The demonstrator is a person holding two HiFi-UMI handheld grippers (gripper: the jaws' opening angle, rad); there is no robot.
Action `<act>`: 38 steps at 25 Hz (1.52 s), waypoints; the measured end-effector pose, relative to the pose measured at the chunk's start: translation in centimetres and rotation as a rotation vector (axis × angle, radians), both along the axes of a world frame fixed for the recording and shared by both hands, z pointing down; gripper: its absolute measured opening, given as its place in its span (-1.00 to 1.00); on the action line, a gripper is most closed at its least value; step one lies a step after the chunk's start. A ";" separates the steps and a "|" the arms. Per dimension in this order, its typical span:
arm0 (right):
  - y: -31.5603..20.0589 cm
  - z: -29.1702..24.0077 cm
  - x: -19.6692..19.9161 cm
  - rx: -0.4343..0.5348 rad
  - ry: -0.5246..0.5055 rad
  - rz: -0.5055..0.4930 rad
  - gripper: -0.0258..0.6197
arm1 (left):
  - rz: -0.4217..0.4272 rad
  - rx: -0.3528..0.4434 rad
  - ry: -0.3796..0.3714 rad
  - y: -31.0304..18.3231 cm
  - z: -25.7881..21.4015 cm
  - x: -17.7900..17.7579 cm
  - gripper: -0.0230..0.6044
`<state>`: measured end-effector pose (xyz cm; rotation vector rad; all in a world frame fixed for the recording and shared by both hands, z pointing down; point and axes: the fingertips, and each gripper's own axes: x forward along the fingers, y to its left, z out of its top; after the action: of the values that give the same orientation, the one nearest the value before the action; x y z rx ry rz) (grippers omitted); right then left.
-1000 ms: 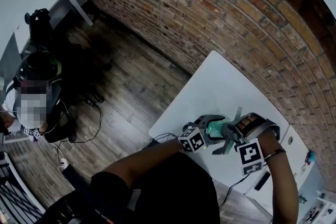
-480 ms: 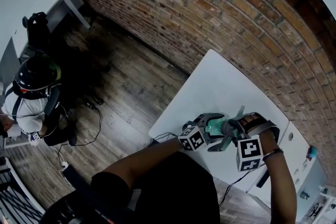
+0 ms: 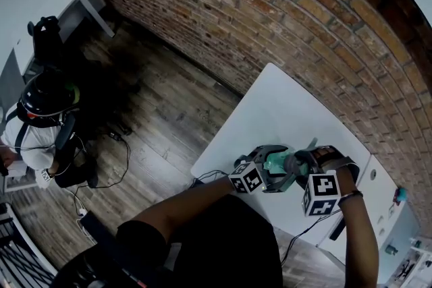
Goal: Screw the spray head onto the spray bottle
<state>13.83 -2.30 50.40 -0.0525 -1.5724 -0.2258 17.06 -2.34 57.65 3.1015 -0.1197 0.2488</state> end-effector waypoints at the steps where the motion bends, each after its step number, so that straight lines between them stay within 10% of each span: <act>1: 0.0 0.0 0.0 -0.001 -0.003 0.008 -0.04 | 0.001 0.000 -0.001 0.0 0.0 0.0 0.24; 23: -0.9 -4.3 0.4 0.129 -0.156 0.133 -0.04 | 0.034 -0.033 -0.025 -0.4 0.1 -0.6 0.23; 28: -0.7 -8.5 2.3 0.235 -0.392 0.412 -0.04 | 0.042 0.075 -0.067 0.1 -0.3 -1.9 0.21; 34: 1.2 -12.7 2.7 0.437 -0.840 0.724 -0.07 | -0.097 -0.003 -0.056 -3.0 -0.7 -6.6 0.12; 38: 2.5 -14.5 4.2 0.599 -1.124 1.004 -0.75 | -0.142 -0.049 0.007 -4.3 -4.2 -9.8 -0.47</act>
<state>17.99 0.22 35.86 1.5232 -2.3222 0.1229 7.26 -6.65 53.42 3.0270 -0.3277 0.2322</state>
